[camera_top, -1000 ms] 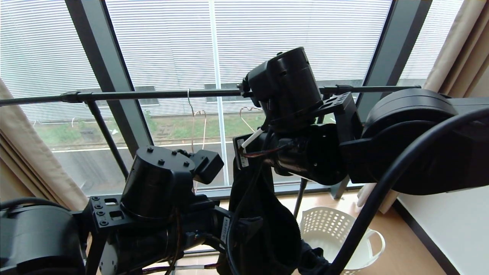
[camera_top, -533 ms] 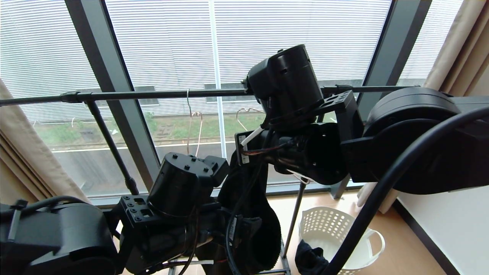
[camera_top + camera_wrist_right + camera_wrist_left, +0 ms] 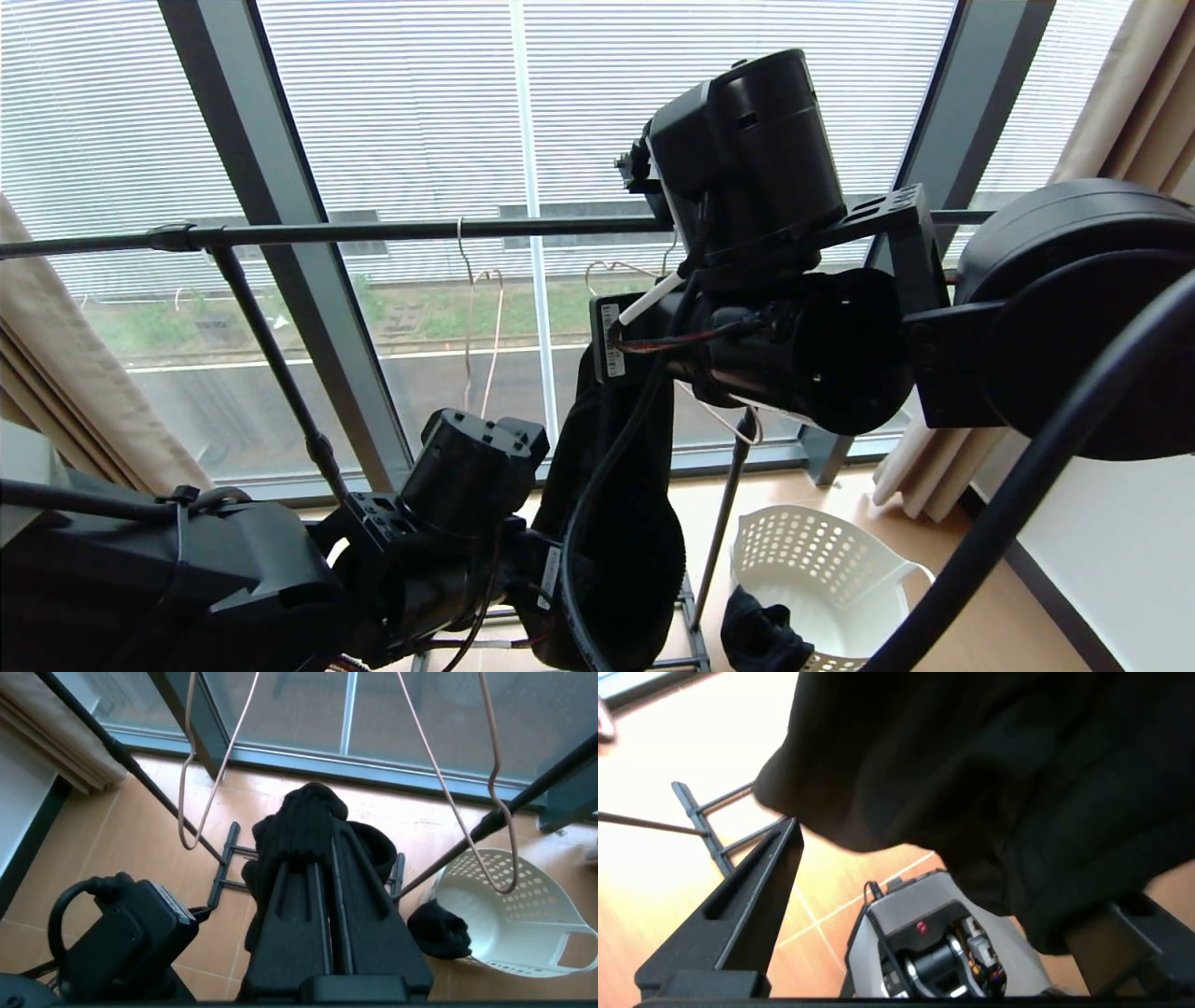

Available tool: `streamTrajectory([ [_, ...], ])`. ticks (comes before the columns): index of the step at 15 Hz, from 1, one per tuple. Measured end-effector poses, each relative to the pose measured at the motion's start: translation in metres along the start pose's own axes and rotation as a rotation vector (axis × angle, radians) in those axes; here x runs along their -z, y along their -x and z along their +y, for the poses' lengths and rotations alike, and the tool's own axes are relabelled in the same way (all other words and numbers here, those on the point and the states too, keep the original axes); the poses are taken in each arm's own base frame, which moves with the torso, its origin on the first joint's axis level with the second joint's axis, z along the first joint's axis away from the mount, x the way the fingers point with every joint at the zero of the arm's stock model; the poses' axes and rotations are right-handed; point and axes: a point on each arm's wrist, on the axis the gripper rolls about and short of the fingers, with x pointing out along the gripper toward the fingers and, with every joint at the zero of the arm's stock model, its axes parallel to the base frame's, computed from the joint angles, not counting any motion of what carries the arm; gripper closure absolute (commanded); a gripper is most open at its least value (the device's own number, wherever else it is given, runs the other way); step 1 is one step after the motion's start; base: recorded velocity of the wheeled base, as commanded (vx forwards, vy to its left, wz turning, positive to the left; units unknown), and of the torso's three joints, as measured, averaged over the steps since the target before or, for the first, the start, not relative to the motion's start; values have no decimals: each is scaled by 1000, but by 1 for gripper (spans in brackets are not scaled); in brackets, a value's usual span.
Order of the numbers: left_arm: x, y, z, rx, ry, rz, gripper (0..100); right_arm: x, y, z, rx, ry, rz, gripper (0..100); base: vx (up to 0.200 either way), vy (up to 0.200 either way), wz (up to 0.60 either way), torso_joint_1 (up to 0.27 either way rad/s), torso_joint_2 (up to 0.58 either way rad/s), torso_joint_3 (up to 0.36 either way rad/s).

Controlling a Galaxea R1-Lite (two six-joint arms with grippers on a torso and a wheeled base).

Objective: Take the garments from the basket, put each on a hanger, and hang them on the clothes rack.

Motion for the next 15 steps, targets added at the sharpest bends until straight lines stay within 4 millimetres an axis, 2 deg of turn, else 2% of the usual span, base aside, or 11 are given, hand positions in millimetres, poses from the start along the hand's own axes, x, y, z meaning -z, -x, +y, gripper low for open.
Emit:
streamTrajectory([
  [10, 30, -2, 1, -30, -33, 95, 0, -15, 8, -26, 58, -65, -39, 100, 0, 0, 0, 0, 0, 0],
  [11, 32, -2, 0, -29, -37, 100, 100, -16, 8, -28, 63, -69, -40, 100, 0, 0, 0, 0, 0, 0],
  [15, 40, 3, -6, -72, -45, 92, 100, -15, 6, -43, 101, -100, -31, 100, 0, 0, 0, 0, 0, 0],
])
